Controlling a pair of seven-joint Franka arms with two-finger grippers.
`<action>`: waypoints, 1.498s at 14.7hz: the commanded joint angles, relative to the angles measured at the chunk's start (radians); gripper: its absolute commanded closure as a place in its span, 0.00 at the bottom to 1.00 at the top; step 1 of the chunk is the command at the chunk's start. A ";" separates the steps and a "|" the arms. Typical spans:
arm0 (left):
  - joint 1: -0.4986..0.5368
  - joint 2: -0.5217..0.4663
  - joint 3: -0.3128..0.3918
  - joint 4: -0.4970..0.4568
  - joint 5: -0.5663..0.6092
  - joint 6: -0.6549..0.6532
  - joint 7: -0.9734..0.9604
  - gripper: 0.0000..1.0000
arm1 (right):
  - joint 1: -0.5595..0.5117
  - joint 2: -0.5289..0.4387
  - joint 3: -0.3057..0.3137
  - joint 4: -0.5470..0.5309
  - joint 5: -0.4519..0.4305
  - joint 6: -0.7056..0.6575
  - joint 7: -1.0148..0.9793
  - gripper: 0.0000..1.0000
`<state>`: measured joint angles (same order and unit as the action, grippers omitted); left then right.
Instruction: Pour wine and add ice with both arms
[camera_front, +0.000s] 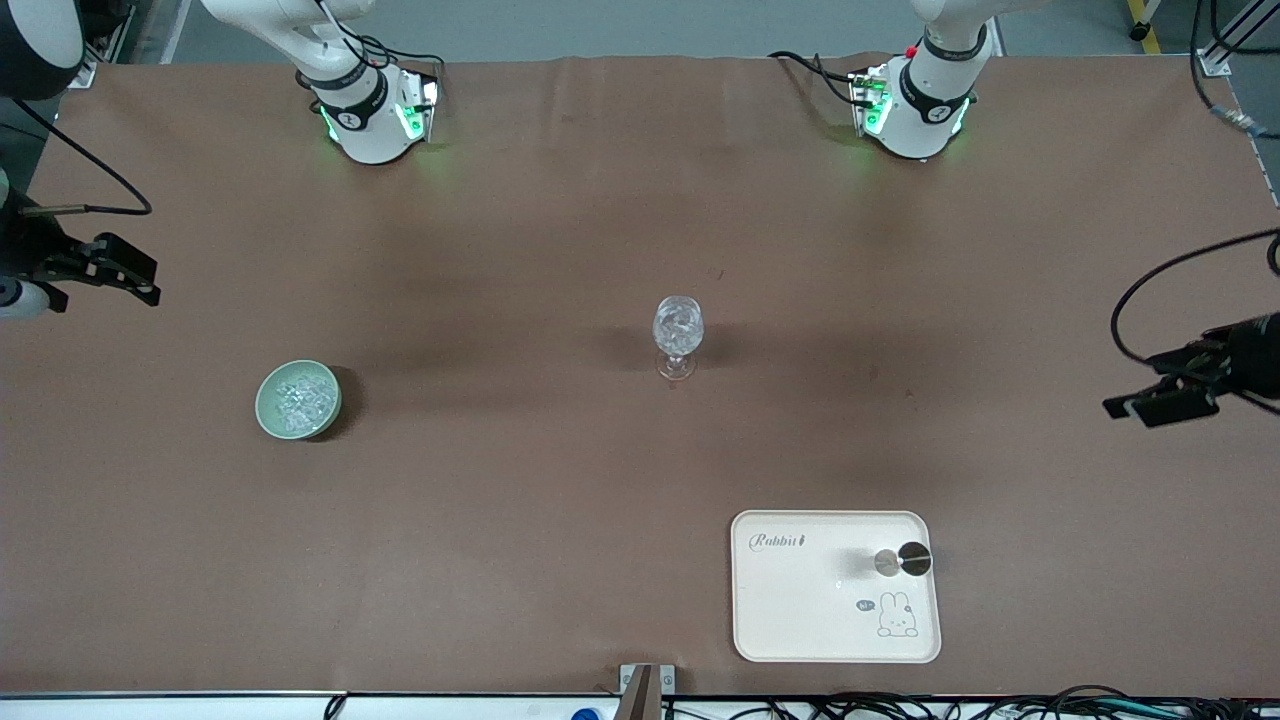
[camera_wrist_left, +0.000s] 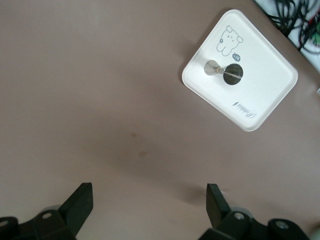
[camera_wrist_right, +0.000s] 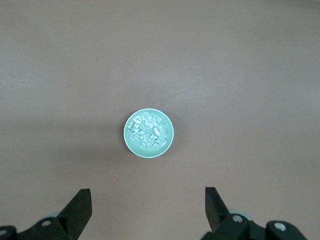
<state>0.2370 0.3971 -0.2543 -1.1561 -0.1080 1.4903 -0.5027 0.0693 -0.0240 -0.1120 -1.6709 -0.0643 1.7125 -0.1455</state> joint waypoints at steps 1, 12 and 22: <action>0.007 -0.098 -0.115 -0.045 0.179 -0.001 0.076 0.00 | -0.009 -0.007 0.000 0.048 -0.019 -0.034 -0.037 0.00; -0.245 -0.487 0.108 -0.473 0.131 0.113 0.361 0.00 | -0.026 0.003 -0.001 0.063 -0.006 -0.103 -0.045 0.00; -0.254 -0.517 0.128 -0.478 0.117 0.056 0.356 0.00 | -0.026 0.006 0.000 0.062 -0.005 -0.094 -0.043 0.00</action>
